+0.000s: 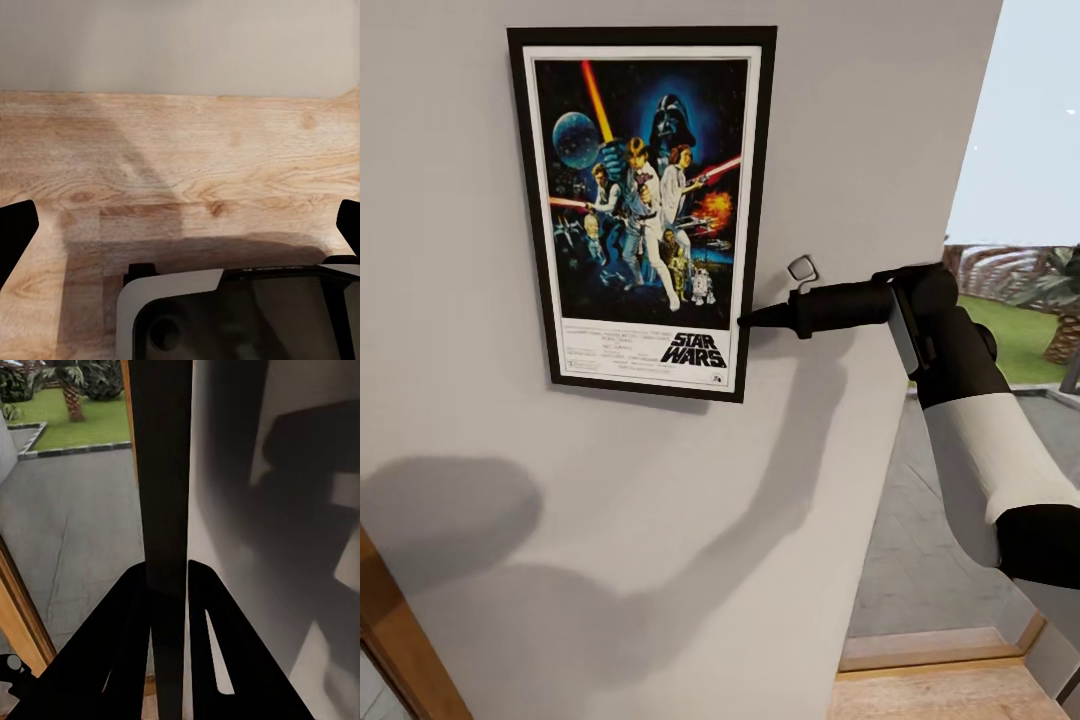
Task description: Pick up the poster from the kitchen countertop and hang it on one of the wall nails in the kitchen.
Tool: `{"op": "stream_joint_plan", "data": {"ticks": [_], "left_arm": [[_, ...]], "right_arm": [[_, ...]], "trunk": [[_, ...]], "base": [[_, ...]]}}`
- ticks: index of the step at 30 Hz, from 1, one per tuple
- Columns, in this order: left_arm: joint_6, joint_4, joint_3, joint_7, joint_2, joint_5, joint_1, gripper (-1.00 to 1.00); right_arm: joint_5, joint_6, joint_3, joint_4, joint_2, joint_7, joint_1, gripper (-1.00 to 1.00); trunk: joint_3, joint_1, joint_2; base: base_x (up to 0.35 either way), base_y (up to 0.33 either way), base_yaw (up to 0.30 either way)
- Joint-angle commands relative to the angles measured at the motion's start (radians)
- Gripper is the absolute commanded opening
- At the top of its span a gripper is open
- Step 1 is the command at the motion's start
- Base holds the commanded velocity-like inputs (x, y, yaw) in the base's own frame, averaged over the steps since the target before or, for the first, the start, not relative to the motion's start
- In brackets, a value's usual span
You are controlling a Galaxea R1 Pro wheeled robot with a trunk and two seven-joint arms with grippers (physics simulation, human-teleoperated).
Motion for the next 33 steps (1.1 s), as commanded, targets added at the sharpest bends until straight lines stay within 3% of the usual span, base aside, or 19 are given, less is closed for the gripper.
{"op": "stream_joint_plan", "data": {"ticks": [1,33], "left_arm": [[-0.001,-0.001,0.004,-0.005,0.000,-0.001,0.000,1.00],[-0.001,-0.001,0.005,-0.005,0.001,-0.001,0.000,1.00]], "right_arm": [[-0.001,0.013,0.001,0.000,-0.001,0.003,0.000,-1.00],[-0.001,0.013,0.001,0.000,-0.001,0.003,0.002,-1.00]], "trunk": [[0.000,0.000,-0.001],[0.000,0.000,-0.001]], "base": [[0.000,0.000,0.000],[0.013,0.000,0.000]]}}
